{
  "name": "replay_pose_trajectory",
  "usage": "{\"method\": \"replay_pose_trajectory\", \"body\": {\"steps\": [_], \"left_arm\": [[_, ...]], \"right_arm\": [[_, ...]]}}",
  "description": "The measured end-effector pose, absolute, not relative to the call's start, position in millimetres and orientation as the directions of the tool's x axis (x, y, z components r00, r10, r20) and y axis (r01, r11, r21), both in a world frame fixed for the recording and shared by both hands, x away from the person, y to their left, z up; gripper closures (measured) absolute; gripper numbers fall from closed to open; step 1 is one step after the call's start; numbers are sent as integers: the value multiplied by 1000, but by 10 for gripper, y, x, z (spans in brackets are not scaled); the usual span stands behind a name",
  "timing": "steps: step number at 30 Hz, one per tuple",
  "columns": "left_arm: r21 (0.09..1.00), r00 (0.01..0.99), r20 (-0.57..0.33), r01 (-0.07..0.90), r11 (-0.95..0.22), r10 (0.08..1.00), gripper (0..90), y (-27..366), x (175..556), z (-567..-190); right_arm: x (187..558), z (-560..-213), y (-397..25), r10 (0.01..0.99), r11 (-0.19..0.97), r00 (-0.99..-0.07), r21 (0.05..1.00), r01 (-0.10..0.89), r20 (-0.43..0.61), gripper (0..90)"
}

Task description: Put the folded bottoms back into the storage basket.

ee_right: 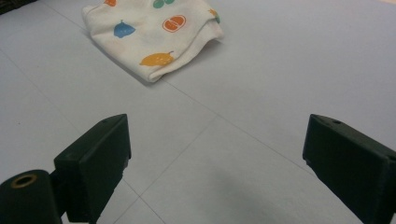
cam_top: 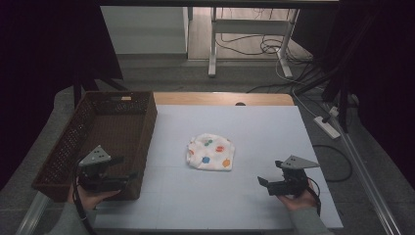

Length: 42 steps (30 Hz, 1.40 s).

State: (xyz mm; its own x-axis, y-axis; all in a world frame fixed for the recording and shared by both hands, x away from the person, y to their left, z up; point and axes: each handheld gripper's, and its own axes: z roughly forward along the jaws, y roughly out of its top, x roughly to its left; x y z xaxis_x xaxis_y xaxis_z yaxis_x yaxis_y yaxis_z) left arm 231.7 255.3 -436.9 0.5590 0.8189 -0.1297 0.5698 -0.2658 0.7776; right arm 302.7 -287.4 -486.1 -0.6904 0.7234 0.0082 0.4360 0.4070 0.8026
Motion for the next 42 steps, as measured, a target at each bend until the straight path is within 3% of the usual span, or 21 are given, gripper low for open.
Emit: {"method": "replay_pose_trajectory", "body": {"steps": [32,42], "left_arm": [[784,524,-98,565,-259,846,204,2450,2320,-4251],[790,553,-96,548,-275,828,208,2331,2407,-4179]], "right_arm": [[3014,-4877,-2850,705,410,-708,797,444,32,83],[3009,-4874,-2845,708,412,-706,796,443,26,83]]}}
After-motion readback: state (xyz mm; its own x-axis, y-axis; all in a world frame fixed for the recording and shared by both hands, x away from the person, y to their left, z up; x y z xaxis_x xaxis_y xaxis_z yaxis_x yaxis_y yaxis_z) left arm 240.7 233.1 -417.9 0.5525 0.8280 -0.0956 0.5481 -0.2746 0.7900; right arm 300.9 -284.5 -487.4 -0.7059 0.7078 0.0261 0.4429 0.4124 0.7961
